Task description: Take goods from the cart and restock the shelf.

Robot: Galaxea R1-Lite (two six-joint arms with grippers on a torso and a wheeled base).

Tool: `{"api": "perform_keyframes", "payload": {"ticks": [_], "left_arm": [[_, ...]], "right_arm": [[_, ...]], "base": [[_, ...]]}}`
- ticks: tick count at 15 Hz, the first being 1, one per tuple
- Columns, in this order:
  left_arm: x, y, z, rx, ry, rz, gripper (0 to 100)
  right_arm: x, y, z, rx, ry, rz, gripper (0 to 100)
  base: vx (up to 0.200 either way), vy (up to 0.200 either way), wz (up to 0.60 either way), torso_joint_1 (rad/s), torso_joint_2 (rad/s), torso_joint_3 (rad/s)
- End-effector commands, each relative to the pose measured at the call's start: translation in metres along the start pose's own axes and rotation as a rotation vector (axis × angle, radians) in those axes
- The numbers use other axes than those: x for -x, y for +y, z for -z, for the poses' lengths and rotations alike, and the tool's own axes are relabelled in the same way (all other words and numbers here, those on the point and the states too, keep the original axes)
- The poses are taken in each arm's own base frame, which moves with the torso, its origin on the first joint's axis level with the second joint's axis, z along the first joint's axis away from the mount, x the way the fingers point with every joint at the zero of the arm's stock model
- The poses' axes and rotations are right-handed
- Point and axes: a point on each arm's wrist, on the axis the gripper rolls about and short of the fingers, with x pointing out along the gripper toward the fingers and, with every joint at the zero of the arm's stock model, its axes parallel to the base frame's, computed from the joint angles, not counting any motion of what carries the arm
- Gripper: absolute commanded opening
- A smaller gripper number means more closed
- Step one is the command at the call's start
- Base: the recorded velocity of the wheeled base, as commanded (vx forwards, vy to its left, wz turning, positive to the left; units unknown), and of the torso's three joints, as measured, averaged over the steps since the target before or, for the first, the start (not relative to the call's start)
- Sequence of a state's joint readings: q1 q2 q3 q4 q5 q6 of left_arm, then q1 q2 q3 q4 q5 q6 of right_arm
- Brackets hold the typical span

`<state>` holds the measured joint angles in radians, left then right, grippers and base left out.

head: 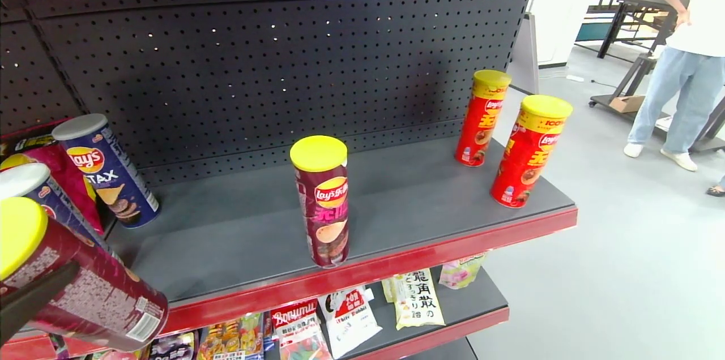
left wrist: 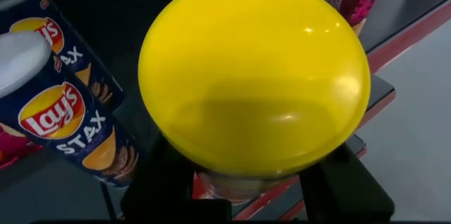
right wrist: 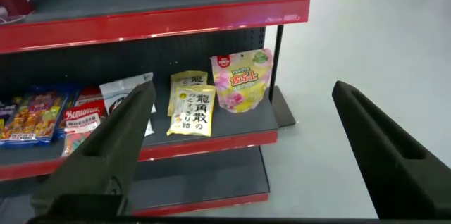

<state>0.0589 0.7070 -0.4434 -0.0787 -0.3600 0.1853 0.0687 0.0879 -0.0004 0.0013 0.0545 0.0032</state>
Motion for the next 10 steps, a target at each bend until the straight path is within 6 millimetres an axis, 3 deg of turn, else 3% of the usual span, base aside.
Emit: {"api": "perform_keyframes", "payload": {"ticks": [1,7,8,10], "left_arm": [[-0.015,0.006,-0.001,0.017,0.039,0.013,0],[-0.050,0.010,-0.014,-0.002,0.023,0.141,0],[-0.070,0.014,-0.020,-0.008,0.015,0.150,0],[-0.090,0.018,-0.020,-0.011,0.011,0.162,0]], "right_arm": [[0.000,0.000,0.000,0.000,0.005,-0.001,100],[0.000,0.000,0.000,0.000,0.005,-0.001,100],[0.000,0.000,0.000,0.000,0.005,-0.001,100],[0.000,0.000,0.000,0.000,0.005,-0.001,100]], "base": [[0.000,0.000,0.00,0.000,0.00,0.000],[0.000,0.000,0.00,0.000,0.00,0.000],[0.000,0.000,0.00,0.000,0.00,0.000],[0.000,0.000,0.00,0.000,0.00,0.000]]}}
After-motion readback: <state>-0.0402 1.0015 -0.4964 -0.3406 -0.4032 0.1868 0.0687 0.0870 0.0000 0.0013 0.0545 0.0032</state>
